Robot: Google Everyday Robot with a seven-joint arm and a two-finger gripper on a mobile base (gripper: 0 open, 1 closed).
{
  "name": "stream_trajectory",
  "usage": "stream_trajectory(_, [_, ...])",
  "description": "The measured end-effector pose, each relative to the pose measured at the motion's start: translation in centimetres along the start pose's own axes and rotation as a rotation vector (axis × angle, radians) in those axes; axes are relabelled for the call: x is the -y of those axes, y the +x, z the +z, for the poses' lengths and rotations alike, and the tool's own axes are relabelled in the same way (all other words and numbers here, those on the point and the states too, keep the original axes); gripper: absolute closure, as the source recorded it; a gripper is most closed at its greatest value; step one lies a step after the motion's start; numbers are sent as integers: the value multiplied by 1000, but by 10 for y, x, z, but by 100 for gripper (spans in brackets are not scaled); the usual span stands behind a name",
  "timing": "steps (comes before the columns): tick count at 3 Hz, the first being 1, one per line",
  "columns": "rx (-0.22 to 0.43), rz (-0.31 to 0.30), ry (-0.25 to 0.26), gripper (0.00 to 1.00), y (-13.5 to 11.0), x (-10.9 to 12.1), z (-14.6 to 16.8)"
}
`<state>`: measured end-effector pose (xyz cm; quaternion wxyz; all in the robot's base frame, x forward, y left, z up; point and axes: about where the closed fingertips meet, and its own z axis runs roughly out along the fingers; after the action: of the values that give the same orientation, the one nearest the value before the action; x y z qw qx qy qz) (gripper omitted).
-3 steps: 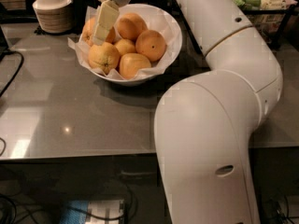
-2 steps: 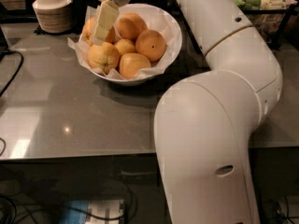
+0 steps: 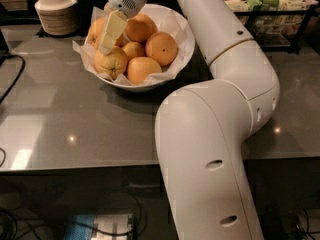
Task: Pick orange from white bowl
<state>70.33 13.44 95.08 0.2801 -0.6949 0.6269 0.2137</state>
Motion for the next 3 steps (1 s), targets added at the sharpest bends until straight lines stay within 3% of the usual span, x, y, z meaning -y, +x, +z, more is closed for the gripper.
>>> stream_trajectory(1, [3, 0, 3, 0, -1, 2, 2])
stream_trajectory(2, [3, 0, 3, 18, -1, 2, 2])
stream_trajectory(3, [3, 0, 3, 42, -1, 2, 2])
